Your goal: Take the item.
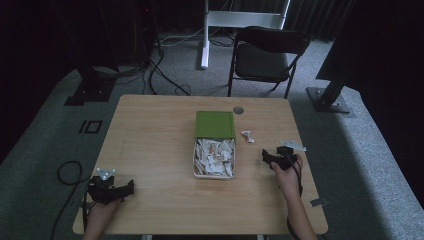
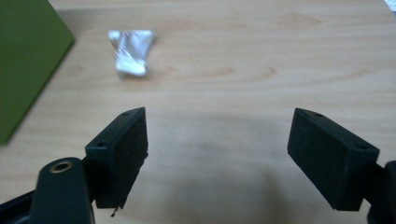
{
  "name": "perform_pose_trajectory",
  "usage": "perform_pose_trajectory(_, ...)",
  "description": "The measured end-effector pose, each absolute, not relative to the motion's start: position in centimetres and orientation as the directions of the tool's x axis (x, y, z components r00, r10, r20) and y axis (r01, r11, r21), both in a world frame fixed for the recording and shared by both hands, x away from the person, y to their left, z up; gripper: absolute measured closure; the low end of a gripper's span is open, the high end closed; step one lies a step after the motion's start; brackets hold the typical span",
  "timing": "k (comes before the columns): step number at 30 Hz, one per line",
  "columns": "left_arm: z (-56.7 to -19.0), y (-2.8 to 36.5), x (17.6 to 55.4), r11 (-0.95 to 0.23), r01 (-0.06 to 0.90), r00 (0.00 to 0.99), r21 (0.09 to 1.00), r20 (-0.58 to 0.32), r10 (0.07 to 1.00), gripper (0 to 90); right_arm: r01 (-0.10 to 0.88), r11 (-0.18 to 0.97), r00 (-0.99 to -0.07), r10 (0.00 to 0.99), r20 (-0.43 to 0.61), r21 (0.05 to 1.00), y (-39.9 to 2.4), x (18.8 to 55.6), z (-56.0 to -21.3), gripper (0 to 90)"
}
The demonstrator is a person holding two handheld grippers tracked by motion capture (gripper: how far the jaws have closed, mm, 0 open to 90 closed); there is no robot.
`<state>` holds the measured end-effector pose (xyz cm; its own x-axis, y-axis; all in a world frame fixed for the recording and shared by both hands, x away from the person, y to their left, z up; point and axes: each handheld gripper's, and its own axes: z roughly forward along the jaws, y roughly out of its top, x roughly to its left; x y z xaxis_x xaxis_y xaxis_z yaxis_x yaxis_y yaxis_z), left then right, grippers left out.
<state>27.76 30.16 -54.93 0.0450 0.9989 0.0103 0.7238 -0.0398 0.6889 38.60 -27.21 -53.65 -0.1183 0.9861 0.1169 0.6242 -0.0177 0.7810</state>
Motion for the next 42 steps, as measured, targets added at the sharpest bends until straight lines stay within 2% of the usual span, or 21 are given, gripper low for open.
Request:
perform_pose_trajectory(15, -54.9, 30.2, 27.8, -0.04, 0.724, 0.045, 0.689, 0.01, 0.999, 0.7, 0.639, -0.041, -0.069, 0.991, 0.111, 0.768, -29.8, 34.8, -54.0, 18.6)
perform_pose_trajectory(42, -54.9, 30.2, 27.8, -0.041, 0.724, 0.046, 0.688, 0.012, 0.999, 0.7, 0.686, 0.003, -0.071, 0.995, 0.064, 0.727, -31.3, 29.7, -55.3, 13.9)
